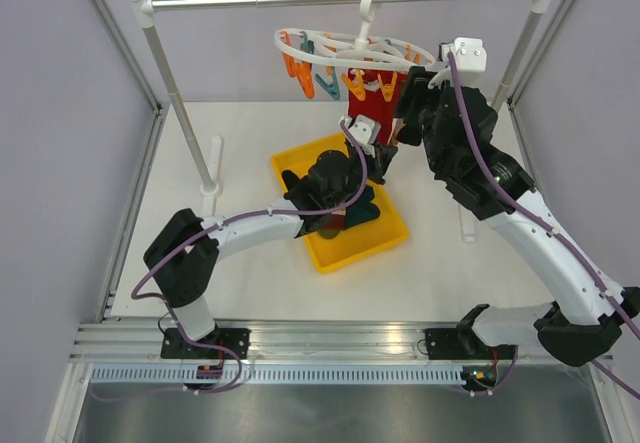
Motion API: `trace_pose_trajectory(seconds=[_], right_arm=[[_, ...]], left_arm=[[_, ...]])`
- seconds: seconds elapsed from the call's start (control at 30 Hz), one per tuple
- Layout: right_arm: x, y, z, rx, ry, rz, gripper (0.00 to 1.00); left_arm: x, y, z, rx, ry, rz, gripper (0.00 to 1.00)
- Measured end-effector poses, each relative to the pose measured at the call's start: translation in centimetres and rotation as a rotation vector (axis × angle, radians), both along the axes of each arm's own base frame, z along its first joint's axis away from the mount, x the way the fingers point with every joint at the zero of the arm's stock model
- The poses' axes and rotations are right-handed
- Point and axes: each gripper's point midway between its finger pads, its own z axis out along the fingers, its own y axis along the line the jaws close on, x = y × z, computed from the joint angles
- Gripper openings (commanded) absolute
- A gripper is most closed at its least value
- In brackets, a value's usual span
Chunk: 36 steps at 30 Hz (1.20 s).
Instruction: Remove the socks clipped to the hanger
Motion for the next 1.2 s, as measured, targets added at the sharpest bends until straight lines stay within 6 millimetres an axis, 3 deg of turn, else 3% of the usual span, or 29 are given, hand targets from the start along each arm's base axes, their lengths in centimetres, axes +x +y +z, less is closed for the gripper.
trace_pose_trajectory(seconds=[0.33, 0.53, 0.73, 0.93, 1.2], right_arm=[[-2.4, -1.8, -0.9, -0.005, 0.013, 0.005, 0.70], [-3.1, -3.0, -1.8, -0.018, 0.029, -0.002, 0.75], [-1.0, -4.5, -3.9, -0.047, 0.098, 0.037, 0.75], [1.1, -6.0, -6.3, -0.035, 0.160, 0.107, 0.72], [3.9, -4.3, -8.0, -0.047, 0.161, 0.252, 0.71]], left_arm=[[-0.5, 0.1, -0.8, 0.001, 0.021, -0.017, 0.02], [-0.7, 0.1, -0.7, -0.009, 0.031, -0.022, 0.32], [-1.1, 0.0, 0.0, -0.026, 0.027, -0.029, 0.42], [-1.7, 0.1, 1.3, -0.045, 0.013, -0.037, 0.43], [-2.2, 0.5, 2.2, -0.055, 0.006, -0.041, 0.43]])
